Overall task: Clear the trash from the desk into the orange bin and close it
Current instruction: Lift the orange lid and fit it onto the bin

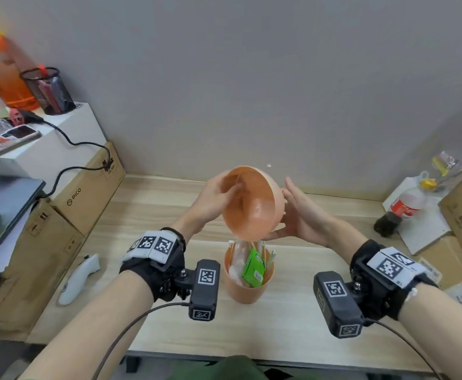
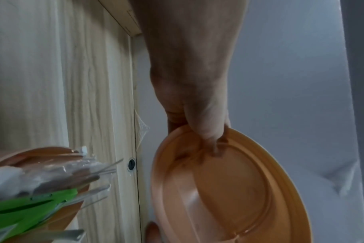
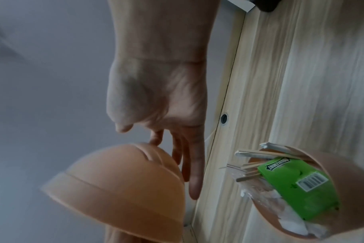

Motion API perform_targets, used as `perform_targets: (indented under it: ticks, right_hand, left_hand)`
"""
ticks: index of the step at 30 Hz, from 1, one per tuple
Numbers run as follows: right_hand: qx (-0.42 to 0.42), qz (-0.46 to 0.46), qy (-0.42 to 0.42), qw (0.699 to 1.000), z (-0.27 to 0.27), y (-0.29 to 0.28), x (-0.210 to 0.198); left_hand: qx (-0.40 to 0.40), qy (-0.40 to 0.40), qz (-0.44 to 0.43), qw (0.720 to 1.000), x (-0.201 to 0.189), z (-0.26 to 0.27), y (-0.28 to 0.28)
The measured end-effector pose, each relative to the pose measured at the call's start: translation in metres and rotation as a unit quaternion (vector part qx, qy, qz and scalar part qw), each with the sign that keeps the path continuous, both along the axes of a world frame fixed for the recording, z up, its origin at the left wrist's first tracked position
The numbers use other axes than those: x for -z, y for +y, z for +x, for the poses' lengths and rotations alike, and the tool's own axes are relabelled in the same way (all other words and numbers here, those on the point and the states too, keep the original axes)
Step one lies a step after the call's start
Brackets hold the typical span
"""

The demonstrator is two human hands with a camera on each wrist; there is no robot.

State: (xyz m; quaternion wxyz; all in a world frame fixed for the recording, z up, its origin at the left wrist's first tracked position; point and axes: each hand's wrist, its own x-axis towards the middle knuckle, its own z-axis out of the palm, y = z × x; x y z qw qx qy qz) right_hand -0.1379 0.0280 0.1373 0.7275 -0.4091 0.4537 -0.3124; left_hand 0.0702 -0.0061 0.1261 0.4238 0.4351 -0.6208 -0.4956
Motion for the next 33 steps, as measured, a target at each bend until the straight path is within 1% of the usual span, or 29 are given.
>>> perform_targets:
  ticks: [2,5,7,9,12,14,17,20,21,23,24,26,28,29,31,33]
  right_hand:
    - [-0.013,0.012,-0.013,1.000,-0.003,0.004,0.005]
    - [-0.024,0.035,-0.082,0.996,-0.009,0.010,0.009]
    - [-0.012,0.039,-0.091,0.995,-0.015,0.011,0.010]
    - [0.003,0.035,-0.091,0.995,-0.020,0.008,0.011]
    - [-0.004,0.053,-0.116,0.992,-0.023,0.001,0.016]
    - [-0.026,0.088,-0.168,0.981,-0.022,-0.004,0.023]
    - [-0.063,0.132,-0.243,0.959,-0.020,-0.010,0.035]
    - [-0.099,0.116,-0.250,0.956,-0.019,-0.016,0.035]
    - [-0.099,0.109,-0.238,0.960,-0.019,-0.020,0.034]
    - [-0.071,0.096,-0.201,0.972,-0.022,-0.029,0.032]
    - [-0.047,0.089,-0.179,0.979,-0.026,-0.035,0.033]
    - [0.007,0.077,-0.140,0.987,-0.034,-0.048,0.038]
    - [0.052,0.074,-0.106,0.990,-0.043,-0.060,0.049]
    - [0.068,0.075,-0.091,0.991,-0.046,-0.065,0.056]
    - [0.091,0.089,-0.068,0.990,-0.051,-0.071,0.073]
    - [0.096,0.115,-0.040,0.988,-0.054,-0.074,0.091]
  left_hand:
    - [0.012,0.005,-0.015,1.000,-0.007,-0.015,0.002]
    - [0.021,0.002,-0.034,0.999,-0.014,-0.033,0.003]
    - [0.022,-0.016,-0.050,0.998,-0.015,-0.038,0.004]
    - [0.012,-0.021,-0.059,0.998,-0.012,-0.039,0.007]
    - [-0.023,0.005,-0.038,0.999,-0.002,-0.043,0.009]
    - [-0.044,-0.002,-0.042,0.998,0.002,-0.048,0.009]
    - [-0.054,-0.007,-0.052,0.997,-0.002,-0.056,0.009]
    - [-0.063,-0.021,-0.060,0.996,-0.005,-0.055,0.009]
    - [-0.064,-0.022,-0.047,0.997,-0.004,-0.053,0.008]
    - [-0.066,-0.028,-0.008,0.997,0.005,-0.046,0.007]
    - [-0.069,-0.041,0.013,0.997,0.014,-0.041,0.007]
    - [-0.093,-0.094,0.075,0.988,0.038,-0.026,0.012]
    - [-0.113,-0.162,0.164,0.966,0.065,-0.008,0.024]
    - [-0.107,-0.186,0.217,0.952,0.080,0.001,0.033]
    - [-0.071,-0.208,0.315,0.923,0.103,0.012,0.051]
    - [-0.044,-0.207,0.371,0.904,0.119,0.014,0.064]
